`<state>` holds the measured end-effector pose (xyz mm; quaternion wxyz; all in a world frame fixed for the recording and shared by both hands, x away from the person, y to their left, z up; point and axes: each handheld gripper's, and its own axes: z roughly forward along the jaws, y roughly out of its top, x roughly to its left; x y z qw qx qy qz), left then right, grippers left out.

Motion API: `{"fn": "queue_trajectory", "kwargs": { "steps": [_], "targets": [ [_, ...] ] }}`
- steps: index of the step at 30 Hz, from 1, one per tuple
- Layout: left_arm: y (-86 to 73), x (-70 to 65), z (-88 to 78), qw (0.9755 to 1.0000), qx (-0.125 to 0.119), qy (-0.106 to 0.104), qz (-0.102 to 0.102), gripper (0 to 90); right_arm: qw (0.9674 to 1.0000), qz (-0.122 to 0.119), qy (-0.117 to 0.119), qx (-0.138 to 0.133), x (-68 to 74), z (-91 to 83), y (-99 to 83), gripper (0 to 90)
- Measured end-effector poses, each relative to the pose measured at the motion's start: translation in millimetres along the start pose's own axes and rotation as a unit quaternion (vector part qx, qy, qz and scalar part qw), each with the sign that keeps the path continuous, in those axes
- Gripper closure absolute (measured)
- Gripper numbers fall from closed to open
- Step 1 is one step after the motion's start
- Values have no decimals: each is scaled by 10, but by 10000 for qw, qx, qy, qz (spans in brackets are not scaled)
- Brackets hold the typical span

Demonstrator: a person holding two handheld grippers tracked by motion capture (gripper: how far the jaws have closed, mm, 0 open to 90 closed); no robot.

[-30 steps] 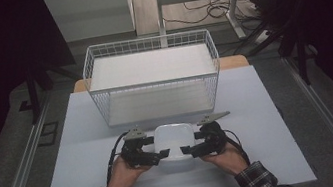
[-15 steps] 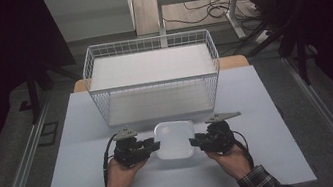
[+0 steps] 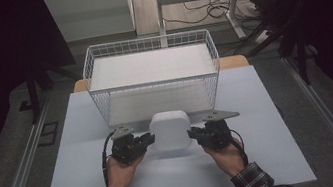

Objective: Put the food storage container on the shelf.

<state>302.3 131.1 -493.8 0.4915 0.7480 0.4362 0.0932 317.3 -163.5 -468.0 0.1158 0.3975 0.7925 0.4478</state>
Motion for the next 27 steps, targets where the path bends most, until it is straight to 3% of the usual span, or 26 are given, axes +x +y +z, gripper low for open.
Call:
{"fn": "queue_trajectory", "kwargs": {
  "steps": [5, 16, 21, 27],
  "targets": [
    [121, 53, 26, 9999, -48, 143, 64, 772, 9999, -105, -74, -79, -42, 66, 89, 774],
    [291, 267, 166, 9991, -148, 384, -67, 771, 9992, -183, -291, -204, -167, 357, 312, 763],
    [347, 314, 232, 9989, -225, 411, -70, 771, 9986, -219, -403, -275, -224, 423, 379, 760],
    [387, 364, 310, 9988, -152, 442, -124, 770, 9984, -177, -471, -263, -288, 503, 404, 756]
  ]
}}
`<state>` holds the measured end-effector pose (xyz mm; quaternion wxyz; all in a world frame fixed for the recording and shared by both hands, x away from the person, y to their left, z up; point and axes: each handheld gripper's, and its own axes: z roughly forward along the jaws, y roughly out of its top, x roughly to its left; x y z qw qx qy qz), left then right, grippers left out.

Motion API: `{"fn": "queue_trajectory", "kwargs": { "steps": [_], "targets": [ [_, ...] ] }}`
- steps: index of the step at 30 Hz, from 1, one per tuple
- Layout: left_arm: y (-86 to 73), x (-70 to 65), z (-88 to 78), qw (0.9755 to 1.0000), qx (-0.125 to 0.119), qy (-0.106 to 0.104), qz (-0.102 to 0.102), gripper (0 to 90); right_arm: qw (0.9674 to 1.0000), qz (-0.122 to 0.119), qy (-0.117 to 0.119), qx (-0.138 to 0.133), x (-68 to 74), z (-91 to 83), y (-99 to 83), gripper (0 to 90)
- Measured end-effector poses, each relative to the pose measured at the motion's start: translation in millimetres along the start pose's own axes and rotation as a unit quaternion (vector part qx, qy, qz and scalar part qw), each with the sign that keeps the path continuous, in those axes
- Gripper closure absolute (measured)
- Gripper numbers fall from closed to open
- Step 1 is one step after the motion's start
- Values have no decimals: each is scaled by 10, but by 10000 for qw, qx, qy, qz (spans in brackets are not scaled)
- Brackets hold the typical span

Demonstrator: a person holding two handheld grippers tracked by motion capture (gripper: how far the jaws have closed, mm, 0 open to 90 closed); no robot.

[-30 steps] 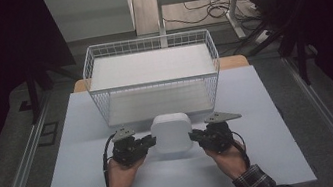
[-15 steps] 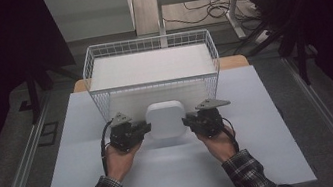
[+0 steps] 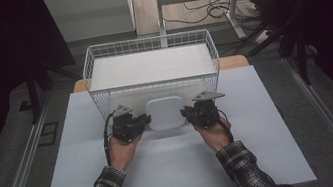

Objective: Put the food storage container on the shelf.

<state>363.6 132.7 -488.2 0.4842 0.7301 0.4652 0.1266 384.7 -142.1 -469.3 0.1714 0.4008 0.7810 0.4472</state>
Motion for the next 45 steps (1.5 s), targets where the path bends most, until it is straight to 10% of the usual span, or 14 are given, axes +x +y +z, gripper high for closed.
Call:
{"fn": "queue_trajectory", "kwargs": {
  "steps": [20, 35, 45],
  "targets": [
    [28, 107, 116, 9998, -136, -9, -128, 730, 9999, -51, -119, -80, -45, 149, 38, 698],
    [115, 101, 253, 9985, -216, 497, 98, 569, 9994, -92, -294, -157, -49, 269, 79, 626],
    [114, 47, 102, 9986, -474, 242, 64, 465, 9991, -124, -286, -292, -83, 188, 113, 581]
  ]
}}
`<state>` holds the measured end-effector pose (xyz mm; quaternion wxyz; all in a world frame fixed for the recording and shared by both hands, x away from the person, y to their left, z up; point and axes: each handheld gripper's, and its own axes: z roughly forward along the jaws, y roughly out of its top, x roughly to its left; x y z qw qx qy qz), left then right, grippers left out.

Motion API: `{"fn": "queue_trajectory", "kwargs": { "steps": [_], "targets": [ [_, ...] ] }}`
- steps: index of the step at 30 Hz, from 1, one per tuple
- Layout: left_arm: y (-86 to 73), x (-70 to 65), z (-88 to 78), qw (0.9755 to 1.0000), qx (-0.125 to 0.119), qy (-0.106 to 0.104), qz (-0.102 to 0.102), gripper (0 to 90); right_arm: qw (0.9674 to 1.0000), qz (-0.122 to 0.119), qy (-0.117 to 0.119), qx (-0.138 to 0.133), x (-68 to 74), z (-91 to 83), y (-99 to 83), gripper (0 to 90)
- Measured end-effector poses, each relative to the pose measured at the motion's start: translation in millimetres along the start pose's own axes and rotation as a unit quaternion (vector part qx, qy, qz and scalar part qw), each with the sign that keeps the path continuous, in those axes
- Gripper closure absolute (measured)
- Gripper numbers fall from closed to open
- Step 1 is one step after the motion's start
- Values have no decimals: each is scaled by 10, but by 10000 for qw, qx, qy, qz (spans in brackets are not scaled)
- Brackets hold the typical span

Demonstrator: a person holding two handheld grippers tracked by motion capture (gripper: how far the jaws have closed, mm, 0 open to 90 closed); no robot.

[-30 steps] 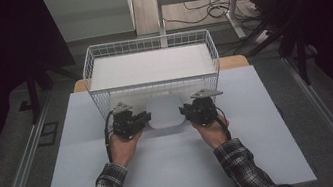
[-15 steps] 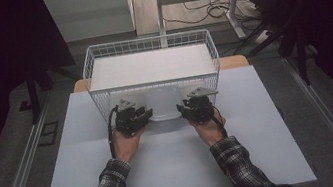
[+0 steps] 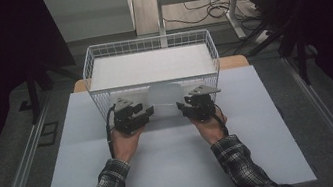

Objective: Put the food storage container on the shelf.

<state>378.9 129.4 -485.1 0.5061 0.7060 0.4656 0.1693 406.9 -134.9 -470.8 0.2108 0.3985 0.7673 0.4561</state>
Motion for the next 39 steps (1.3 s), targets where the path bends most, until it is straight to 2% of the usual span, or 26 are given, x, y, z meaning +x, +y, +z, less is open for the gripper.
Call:
{"fn": "queue_trajectory", "kwargs": {
  "steps": [3, 5, 6, 8, 9, 11, 13, 15, 23, 25, 32, 39],
  "targets": [
    [-59, -43, -87, 9998, -23, -183, 51, 376, 9999, -4, 147, -38, 22, -76, -19, 615],
    [-107, -64, -145, 9992, 20, -390, 65, 317, 9994, -120, 333, -1, 59, -121, -58, 655],
    [-144, -71, -175, 9983, 86, -574, 40, 283, 9990, -147, 419, 19, 75, -132, -77, 688],
    [-206, -90, -225, 9971, 143, -739, 89, 212, 9980, -223, 580, 129, 114, -126, -129, 777],
    [-248, -111, -255, 9971, 204, -730, 123, 163, 9975, -260, 626, 194, 132, -104, -155, 831],
    [-337, -139, -313, 9965, 331, -733, 246, 128, 9969, -307, 651, 303, 162, -39, -195, 886],
    [-413, -161, -371, 9952, 474, -778, 348, 89, 9968, -330, 631, 362, 189, 26, -216, 889],
    [-474, -190, -433, 9945, 526, -735, 530, 68, 9968, -387, 594, 365, 207, 84, -225, 888],
    [-686, -259, -640, 9926, 482, -649, 909, 36, 9974, -454, 452, 332, 226, 282, -209, 888],
    [-729, -252, -678, 9926, 496, -614, 925, 35, 9976, -420, 440, 325, 210, 315, -200, 889],
    [-803, -206, -767, 9942, 528, -539, 765, 35, 9979, -431, 353, 321, 175, 403, -152, 889],
    [-826, -206, -771, 9939, 500, -524, 836, 40, 9981, -404, 288, 354, 142, 489, -119, 888]
  ]
}}
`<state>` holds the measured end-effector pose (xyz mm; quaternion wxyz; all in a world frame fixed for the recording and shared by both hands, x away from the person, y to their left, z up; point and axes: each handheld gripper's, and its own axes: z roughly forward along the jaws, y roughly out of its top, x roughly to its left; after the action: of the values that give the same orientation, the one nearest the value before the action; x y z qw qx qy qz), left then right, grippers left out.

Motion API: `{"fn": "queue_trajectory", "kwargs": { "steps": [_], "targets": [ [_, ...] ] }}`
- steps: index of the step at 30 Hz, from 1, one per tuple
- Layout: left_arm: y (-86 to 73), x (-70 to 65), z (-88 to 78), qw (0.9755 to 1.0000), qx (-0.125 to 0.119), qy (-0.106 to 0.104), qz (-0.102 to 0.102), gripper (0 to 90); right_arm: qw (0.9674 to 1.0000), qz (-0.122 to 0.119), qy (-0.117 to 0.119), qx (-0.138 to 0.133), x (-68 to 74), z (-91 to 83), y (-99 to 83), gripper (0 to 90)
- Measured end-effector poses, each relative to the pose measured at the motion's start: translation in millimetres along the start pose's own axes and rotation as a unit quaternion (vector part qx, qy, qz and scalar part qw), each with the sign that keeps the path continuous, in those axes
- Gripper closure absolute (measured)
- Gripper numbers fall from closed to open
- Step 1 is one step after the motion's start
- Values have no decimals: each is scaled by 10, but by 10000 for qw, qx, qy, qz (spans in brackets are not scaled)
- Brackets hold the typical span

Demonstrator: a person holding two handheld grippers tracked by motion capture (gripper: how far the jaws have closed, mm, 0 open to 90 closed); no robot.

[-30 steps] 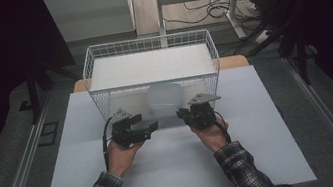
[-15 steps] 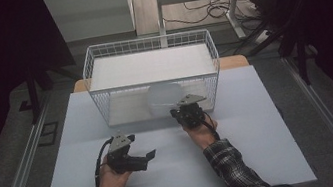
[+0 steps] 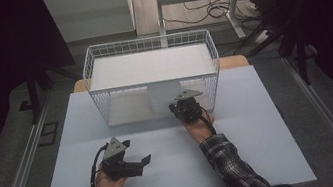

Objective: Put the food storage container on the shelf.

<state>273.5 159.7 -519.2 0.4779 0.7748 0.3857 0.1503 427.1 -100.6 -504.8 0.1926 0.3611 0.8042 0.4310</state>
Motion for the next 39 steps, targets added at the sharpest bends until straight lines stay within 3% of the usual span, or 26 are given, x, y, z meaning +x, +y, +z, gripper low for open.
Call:
{"fn": "queue_trajectory", "kwargs": {
  "steps": [5, 13, 18, 31, 39],
  "targets": [
    [4, 5, -7, 10000, 52, 42, 62, 42, 10000, -19, 80, -11, 29, -17, 6, 845],
    [36, 71, -57, 9997, 172, 76, -164, 44, 9993, 56, 369, 1, 83, -110, -7, 515],
    [32, 108, -75, 9995, 136, 55, -262, 32, 9991, -87, 398, 66, 96, -169, -36, 357],
    [-15, 111, -36, 9996, 151, 203, -87, 33, 9988, -195, 436, 89, 120, -349, -89, 153],
    [-30, 127, -30, 9998, 124, 124, -63, 37, 9982, -183, 561, 76, 143, -466, -126, 89]
  ]
}}
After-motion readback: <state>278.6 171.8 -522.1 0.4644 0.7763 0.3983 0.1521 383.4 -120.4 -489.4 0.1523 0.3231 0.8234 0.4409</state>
